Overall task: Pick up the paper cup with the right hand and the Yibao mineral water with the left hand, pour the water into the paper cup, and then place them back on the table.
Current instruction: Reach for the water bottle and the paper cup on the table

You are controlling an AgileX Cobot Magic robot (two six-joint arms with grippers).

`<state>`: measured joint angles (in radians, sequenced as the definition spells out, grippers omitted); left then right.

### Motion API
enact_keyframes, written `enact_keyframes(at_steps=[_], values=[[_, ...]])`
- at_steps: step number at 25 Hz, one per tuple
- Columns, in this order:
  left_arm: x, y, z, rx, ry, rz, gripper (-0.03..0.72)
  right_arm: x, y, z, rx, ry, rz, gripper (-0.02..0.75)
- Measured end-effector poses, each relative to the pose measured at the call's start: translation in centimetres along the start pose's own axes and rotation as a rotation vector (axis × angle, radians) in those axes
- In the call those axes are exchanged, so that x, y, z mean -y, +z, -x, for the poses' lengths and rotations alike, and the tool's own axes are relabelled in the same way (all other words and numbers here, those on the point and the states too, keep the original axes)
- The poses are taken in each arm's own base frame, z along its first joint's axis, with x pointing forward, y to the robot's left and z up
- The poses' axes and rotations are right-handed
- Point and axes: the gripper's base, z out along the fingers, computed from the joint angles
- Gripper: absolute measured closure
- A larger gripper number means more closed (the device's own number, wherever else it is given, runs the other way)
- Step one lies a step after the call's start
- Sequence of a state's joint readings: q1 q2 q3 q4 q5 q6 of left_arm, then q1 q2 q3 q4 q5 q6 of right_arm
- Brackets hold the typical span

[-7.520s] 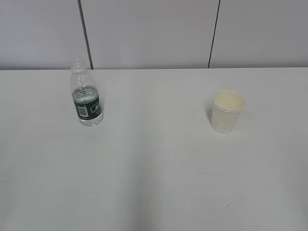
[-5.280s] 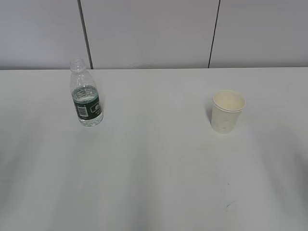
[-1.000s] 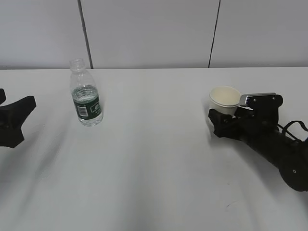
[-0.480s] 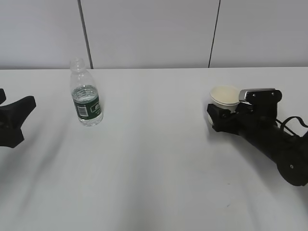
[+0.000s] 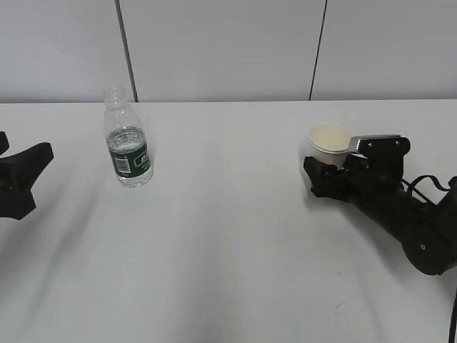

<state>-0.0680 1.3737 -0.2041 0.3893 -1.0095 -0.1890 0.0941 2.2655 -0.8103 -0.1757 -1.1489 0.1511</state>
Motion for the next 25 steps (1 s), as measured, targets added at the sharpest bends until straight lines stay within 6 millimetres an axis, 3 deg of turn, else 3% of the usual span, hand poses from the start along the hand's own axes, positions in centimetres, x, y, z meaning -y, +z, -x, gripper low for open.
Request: enact_keyframes(at_steps=[13, 21, 25], values=[[0.0, 0.0, 0.0, 0.0, 0.0, 0.0, 0.24, 0.11, 0.78, 0.14, 0.018, 0.005, 0.002, 0.085], [0.33, -0.01, -0.07, -0.007, 0.023, -0.036, 0.24, 0.11, 0.78, 0.14, 0.018, 0.005, 0.002, 0.2], [0.52, 0.16, -0.56, -0.033, 0.032, -0.064, 0.24, 0.12, 0.78, 0.1, 0.019, 0.007, 0.002, 0.218]])
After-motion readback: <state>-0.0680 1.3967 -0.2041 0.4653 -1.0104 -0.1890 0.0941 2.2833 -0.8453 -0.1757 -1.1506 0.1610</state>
